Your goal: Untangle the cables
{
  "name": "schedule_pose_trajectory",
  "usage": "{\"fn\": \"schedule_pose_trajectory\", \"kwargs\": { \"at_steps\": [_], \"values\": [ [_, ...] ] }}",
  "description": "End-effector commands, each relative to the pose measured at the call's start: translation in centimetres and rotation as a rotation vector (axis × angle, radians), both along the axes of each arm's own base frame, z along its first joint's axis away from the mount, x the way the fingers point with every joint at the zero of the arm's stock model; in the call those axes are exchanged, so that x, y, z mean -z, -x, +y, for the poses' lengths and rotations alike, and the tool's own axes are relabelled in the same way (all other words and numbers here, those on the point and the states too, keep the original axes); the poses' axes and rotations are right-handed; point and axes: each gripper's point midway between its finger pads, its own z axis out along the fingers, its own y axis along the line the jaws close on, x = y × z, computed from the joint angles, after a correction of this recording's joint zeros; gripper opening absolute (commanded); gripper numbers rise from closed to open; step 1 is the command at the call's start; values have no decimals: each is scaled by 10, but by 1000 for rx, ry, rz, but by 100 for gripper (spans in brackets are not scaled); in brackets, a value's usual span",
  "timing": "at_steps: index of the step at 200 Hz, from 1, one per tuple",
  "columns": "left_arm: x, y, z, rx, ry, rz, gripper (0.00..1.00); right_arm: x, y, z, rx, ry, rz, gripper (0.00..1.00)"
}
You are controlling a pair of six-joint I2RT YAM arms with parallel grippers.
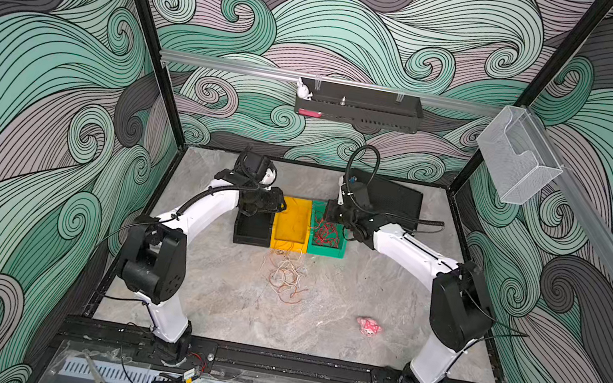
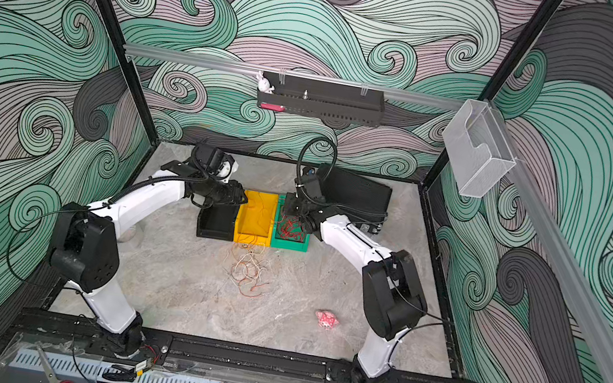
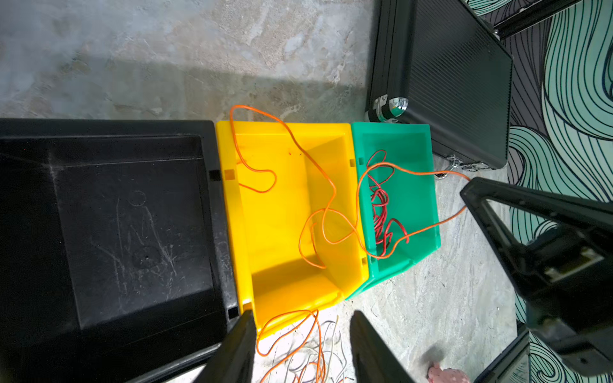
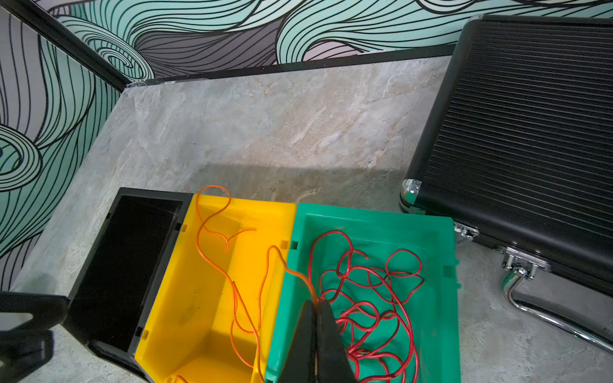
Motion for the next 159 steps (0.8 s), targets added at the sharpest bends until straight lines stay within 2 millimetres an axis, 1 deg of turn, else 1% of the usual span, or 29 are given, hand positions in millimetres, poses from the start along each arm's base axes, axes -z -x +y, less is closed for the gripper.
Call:
{"fn": "schedule_pose_trajectory", "kwargs": {
  "at_steps": [1,24,43,81,99,121,131,140,159],
  "values": [
    [-5,1,-2,3,17,-6,49,-1,1,16,-41,-36,0,1],
    [-1,1,0,-4,17,2,48,5,10,43,-120,-34,8,2],
    [0,0,1,-9,24,6,47,13,17,59,-158,-13,15,2],
    [2,-3,6,-22,27,8,46,39,21,76,-192,19,68,2],
    [3,-7,5,-26,43,11,45,52,21,85,-211,28,95,3],
    [2,-13,3,-25,60,7,44,68,22,88,-223,53,142,6],
    [1,-16,3,-25,64,5,44,73,23,87,-225,64,156,8],
    [1,-17,2,-23,68,7,44,73,24,87,-230,67,161,12],
    [0,-19,1,-23,74,6,44,67,25,84,-233,79,156,31]
  ]
}}
